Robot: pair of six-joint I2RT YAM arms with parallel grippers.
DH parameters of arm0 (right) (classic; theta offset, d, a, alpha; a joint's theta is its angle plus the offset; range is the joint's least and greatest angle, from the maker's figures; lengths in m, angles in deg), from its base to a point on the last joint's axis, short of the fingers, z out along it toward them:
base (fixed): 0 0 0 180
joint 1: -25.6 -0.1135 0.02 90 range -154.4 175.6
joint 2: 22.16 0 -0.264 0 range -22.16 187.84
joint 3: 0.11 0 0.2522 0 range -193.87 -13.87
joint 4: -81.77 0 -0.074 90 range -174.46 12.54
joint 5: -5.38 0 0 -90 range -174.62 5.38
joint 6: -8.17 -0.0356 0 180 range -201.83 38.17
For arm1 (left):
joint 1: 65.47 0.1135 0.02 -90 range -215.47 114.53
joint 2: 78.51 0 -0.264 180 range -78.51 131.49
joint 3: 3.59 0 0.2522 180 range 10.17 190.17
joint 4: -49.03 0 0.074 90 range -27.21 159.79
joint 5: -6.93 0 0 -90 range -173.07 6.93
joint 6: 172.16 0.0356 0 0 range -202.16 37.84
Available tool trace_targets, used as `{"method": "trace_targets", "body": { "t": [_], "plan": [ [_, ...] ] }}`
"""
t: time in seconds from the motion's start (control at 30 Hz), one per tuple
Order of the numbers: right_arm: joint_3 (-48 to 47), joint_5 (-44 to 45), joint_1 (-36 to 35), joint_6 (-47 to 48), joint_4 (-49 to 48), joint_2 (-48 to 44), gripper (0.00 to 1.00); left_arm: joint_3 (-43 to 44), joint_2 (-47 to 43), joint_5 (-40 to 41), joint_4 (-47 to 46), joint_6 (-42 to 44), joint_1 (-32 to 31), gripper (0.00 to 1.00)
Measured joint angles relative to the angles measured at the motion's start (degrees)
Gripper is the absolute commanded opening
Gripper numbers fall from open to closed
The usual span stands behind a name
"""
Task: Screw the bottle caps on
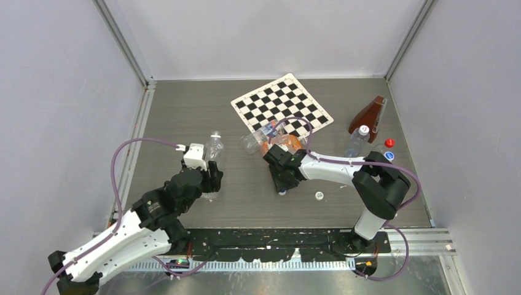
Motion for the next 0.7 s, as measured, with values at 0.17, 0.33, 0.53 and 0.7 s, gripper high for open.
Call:
{"method": "trace_targets", "body": {
  "t": [0.17,0.33,0.53,0.7],
  "plan": [
    [-0.42,0.00,-0.24,-0.13,1.75,-0.28,0.16,-0.44,-4.00,-2.34,-0.04,6.84,0.00,0.56],
    [-3.78,-0.61,-0.24,0.33,7.63,-3.98,0.07,-0.57,-6.75,-4.61,-0.39,13.40,0.00,0.57],
    [-13.68,-3.58,-0.22,1.97,11.17,-9.64,0.01,-3.06,-11.85,-8.46,-1.14,21.99,0.00,0.54],
    [-21.35,-8.44,0.35,3.15,11.65,-11.76,0.01,-5.16,-15.65,-11.69,-2.21,28.70,0.00,0.52]
  ]
}}
